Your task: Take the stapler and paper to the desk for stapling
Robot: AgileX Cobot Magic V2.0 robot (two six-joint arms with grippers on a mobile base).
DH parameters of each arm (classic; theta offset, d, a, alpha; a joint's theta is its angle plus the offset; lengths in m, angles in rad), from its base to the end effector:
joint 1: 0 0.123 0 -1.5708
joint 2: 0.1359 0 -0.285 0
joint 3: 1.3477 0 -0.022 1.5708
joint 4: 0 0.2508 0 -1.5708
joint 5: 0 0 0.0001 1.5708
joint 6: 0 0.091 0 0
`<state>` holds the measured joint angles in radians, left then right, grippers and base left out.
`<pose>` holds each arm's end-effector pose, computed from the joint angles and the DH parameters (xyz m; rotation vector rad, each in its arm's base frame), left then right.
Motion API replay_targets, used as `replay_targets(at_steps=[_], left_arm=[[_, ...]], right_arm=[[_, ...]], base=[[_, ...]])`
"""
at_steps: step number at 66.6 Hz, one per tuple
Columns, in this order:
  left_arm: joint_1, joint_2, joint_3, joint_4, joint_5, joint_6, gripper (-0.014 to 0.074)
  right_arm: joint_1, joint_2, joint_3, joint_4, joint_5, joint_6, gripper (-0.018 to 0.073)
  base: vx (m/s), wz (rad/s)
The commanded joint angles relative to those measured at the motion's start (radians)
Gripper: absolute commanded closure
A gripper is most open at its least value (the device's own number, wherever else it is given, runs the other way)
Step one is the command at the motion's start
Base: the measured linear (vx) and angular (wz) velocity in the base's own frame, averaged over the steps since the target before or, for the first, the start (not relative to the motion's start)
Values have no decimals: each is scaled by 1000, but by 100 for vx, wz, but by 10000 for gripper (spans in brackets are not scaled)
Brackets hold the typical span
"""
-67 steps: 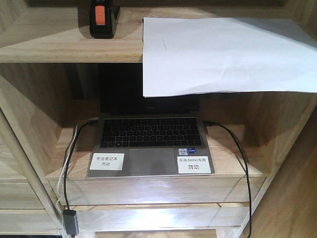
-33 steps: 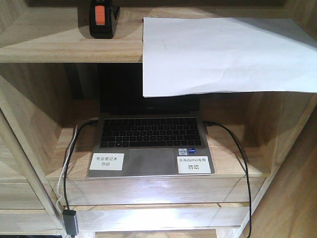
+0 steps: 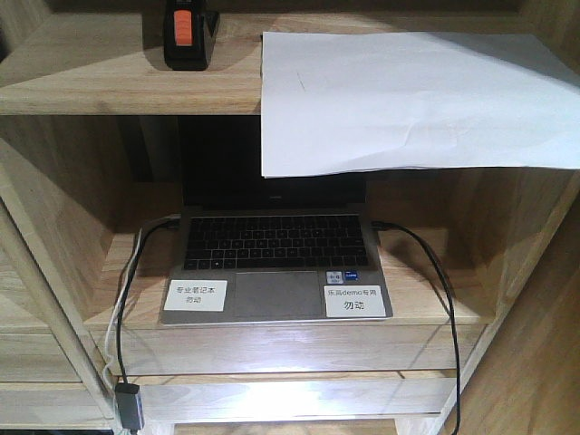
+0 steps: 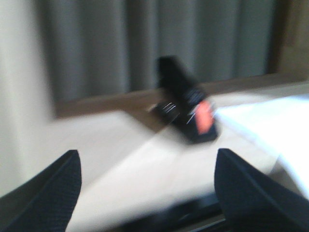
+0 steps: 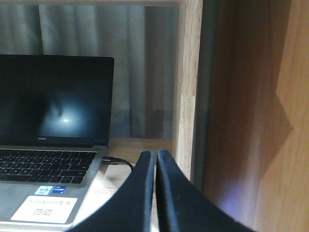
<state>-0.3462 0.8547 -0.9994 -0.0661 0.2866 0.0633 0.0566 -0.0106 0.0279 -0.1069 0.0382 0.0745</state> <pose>0.1628 -0.0605 0.4354 0.2953 1.6053 -0.2814 0.0568 0.0028 0.2009 -0.0652 1.5375 0.0161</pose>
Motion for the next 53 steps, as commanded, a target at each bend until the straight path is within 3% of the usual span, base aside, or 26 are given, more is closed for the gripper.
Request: replay_targets(at_steps=[1, 14, 22, 36, 53], left_arm=[[-44, 76, -114, -11, -80, 0, 45], [-111, 265, -306, 43, -37, 2, 45], [-132, 389, -428, 76, 63, -14, 45], [-143, 573, -663, 85, 174, -144, 45], [-143, 719, -906, 234, 356, -352, 45]], right_arm=[[-7, -14, 3, -9, -73, -1, 568], [-7, -14, 3, -9, -73, -1, 568], [-7, -14, 3, -9, -73, -1, 568], [-7, -14, 3, -9, -73, -1, 568], [-7, -14, 3, -9, -73, -1, 568]], base=[[0, 0], [0, 0], [0, 0], [0, 0], [0, 0]])
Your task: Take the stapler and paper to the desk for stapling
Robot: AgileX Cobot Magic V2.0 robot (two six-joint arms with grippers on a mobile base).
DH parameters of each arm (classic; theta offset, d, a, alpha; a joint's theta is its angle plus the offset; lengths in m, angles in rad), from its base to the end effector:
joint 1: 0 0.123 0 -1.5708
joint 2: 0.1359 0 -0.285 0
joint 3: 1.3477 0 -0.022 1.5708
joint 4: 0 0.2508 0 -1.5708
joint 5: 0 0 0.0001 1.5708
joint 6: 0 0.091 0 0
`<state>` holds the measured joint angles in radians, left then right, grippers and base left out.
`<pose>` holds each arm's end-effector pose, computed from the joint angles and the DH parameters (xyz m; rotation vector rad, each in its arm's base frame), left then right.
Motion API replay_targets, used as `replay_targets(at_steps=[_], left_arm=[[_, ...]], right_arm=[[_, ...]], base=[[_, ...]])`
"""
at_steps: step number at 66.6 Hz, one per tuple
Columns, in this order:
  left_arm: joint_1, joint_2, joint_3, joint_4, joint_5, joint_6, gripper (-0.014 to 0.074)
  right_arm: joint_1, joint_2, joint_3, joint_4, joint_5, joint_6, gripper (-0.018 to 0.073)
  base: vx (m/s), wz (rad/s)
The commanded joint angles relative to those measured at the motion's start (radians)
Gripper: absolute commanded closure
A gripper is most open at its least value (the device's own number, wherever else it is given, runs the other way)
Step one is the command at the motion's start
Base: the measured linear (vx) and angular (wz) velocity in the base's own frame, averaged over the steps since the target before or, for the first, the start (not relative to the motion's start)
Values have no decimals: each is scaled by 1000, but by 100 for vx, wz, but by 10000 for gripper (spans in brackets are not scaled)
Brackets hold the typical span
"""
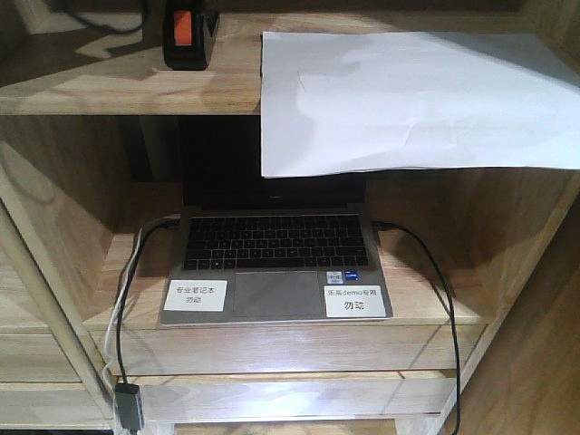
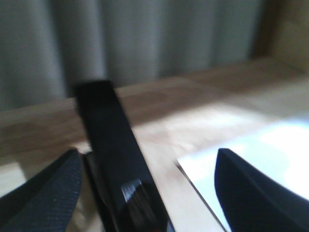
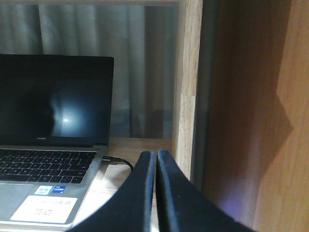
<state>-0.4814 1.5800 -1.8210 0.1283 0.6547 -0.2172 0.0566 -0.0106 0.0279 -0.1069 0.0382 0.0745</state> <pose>0.3202 -0.1593 0.4778 0.2943 1.8832 -0.3322 0.0568 0.0028 0.2009 -0.0652 1.5375 0.0161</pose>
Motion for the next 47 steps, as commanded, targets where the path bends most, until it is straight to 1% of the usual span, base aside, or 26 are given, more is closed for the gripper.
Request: replay_targets(at_steps=[1, 24, 37, 43, 47], left_arm=[[-7, 3, -99, 42, 1, -79, 45], [-7, 142, -303, 40, 150, -97, 45], [-6, 204, -383, 40, 247, -97, 47], [-6, 212, -406, 40, 254, -108, 71], [-6, 211, -406, 42, 253, -125, 123]], right_arm=[[-7, -14, 3, -9, -73, -1, 568], [-7, -14, 3, -9, -73, -1, 568], [-7, -14, 3, -9, -73, -1, 568], [-7, -14, 3, -9, -73, -1, 568], [-7, -14, 3, -9, -73, -1, 568]], base=[[0, 0], [0, 0], [0, 0], [0, 0], [0, 0]])
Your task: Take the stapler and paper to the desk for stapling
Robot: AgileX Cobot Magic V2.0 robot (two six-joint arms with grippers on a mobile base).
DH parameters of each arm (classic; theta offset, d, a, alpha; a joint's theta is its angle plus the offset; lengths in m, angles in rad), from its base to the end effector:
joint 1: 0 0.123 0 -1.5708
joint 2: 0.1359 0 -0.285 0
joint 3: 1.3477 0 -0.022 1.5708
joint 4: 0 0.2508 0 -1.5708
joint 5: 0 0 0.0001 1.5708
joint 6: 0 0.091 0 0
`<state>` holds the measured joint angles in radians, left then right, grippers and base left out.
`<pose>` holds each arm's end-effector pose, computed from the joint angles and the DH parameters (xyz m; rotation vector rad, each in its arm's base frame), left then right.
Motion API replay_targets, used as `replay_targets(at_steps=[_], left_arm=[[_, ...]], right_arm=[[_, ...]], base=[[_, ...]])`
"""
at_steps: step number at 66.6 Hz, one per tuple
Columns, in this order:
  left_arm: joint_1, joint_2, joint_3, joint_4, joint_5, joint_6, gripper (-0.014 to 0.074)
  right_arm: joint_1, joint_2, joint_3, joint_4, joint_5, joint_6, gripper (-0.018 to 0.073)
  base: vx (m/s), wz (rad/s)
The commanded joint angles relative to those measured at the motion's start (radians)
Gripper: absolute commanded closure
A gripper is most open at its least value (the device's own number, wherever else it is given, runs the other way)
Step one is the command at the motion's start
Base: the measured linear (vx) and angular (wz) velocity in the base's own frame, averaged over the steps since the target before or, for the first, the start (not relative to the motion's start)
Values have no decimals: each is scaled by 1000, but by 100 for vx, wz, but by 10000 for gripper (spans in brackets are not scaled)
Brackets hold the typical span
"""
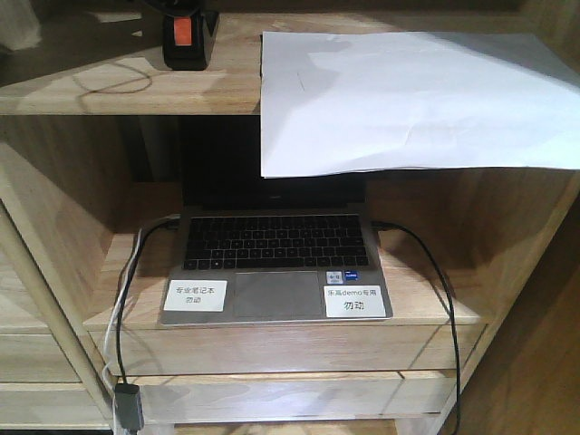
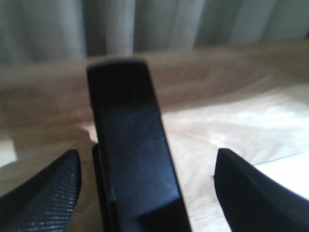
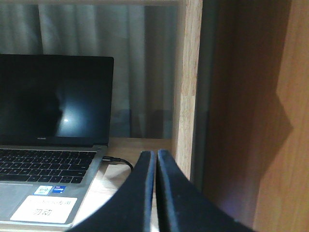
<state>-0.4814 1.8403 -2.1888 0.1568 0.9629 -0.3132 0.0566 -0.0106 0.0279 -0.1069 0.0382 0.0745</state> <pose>0.3676 -0.1789 0.4657 0.1928 2.0920 -0.2925 0.0568 0.0028 0.2009 -0.0652 1.5375 0.0161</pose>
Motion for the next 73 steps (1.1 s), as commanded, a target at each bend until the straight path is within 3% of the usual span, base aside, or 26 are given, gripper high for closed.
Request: replay_targets(at_steps=[1, 26, 62, 73], left_arm=[[-6, -50, -38, 13, -55, -29, 137], [6, -44, -38, -1, -30, -25, 605], [6, -104, -38, 4, -117, 9, 605], [6, -149, -35, 46, -110, 20, 605]], right_arm=[[-7, -14, 3, -9, -73, -1, 568], [-7, -14, 3, -9, -73, -1, 568], [-7, -14, 3, -9, -73, -1, 568], [-7, -14, 3, -9, -73, -1, 568]], base=[[0, 0], [0, 0], [0, 0], [0, 0]])
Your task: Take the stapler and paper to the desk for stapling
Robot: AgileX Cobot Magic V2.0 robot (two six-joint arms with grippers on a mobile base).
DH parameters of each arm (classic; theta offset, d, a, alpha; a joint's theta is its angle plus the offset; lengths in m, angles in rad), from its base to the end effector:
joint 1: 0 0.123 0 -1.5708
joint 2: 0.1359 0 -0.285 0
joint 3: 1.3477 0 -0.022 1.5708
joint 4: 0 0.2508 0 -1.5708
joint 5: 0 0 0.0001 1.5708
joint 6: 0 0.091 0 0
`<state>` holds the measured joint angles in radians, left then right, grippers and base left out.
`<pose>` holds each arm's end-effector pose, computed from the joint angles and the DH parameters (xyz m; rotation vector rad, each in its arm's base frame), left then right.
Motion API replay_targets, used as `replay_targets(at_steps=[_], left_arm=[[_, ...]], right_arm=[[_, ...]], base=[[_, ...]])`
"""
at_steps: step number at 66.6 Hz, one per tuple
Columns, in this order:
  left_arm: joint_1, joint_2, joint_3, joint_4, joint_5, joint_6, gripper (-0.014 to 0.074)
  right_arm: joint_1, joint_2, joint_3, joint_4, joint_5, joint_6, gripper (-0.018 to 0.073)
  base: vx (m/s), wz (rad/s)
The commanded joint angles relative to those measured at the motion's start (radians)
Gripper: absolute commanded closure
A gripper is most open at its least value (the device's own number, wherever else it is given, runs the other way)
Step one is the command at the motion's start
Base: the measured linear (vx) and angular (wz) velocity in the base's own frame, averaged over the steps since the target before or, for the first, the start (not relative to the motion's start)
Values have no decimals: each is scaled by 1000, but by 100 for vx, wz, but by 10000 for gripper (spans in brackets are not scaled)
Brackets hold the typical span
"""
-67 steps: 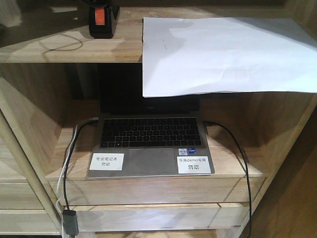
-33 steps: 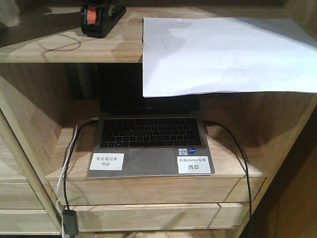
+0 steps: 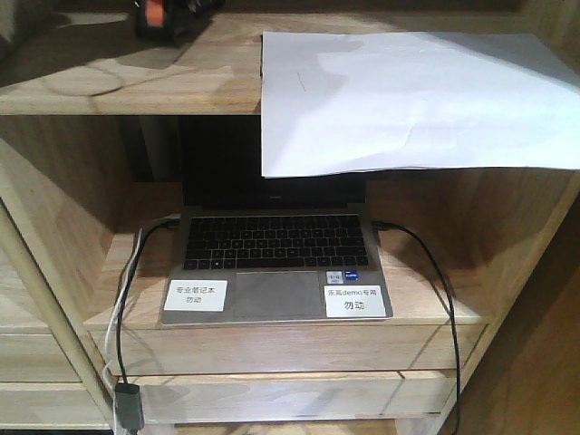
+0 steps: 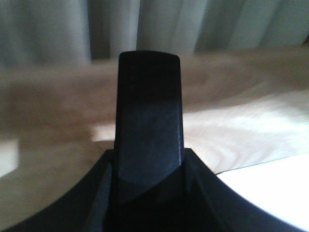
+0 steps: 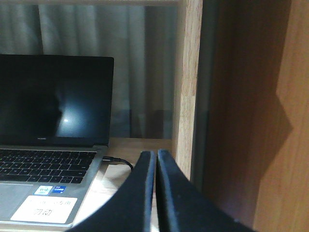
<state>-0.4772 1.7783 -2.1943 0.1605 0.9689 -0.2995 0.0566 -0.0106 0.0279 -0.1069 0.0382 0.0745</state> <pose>0.3483 -0.1666 0.4915 0.1904 2.0301 -0.2980 0.0568 0.0028 0.2009 -0.0652 1.5375 0.0161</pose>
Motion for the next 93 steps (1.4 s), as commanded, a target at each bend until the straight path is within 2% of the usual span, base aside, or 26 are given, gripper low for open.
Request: replay_targets(at_steps=[1, 5, 20, 27, 33, 41, 50, 58, 71, 80, 93], left_arm=[[2, -90, -29, 50, -115, 6, 605], [2, -109, -29, 55, -106, 16, 605], [-4, -180, -29, 41, -23, 136, 604], [-4, -214, -29, -11, 7, 203, 604], [-4, -244, -29, -90, 26, 279, 604], [-4, -300, 22, -161, 23, 314, 604], [-4, -410, 206, -161, -24, 320, 604], [-4, -552, 441, -161, -129, 320, 603], [-4, -790, 764, -230, -275, 338, 603], [-4, -931, 937, -290, -287, 363, 603], [-4, -1138, 1138, -324, -271, 363, 603]], right_arm=[[-7, -14, 3, -9, -73, -1, 568], [-7, -14, 3, -9, -73, -1, 568], [-7, -14, 3, -9, -73, -1, 568], [-7, -14, 3, -9, -73, -1, 568], [-7, -14, 3, -9, -73, -1, 568], [-7, -14, 3, -9, -73, -1, 568], [-7, -14, 3, -9, -73, -1, 568], [-7, -14, 3, -9, -73, -1, 568], [-7, -14, 3, -9, -73, -1, 568], [-7, -14, 3, -9, -73, -1, 568], [-7, -14, 3, -9, -73, -1, 568]], base=[[0, 0], [0, 0], [0, 0], [0, 0], [0, 0], [0, 0], [0, 0], [0, 0], [0, 0], [0, 0], [0, 0]])
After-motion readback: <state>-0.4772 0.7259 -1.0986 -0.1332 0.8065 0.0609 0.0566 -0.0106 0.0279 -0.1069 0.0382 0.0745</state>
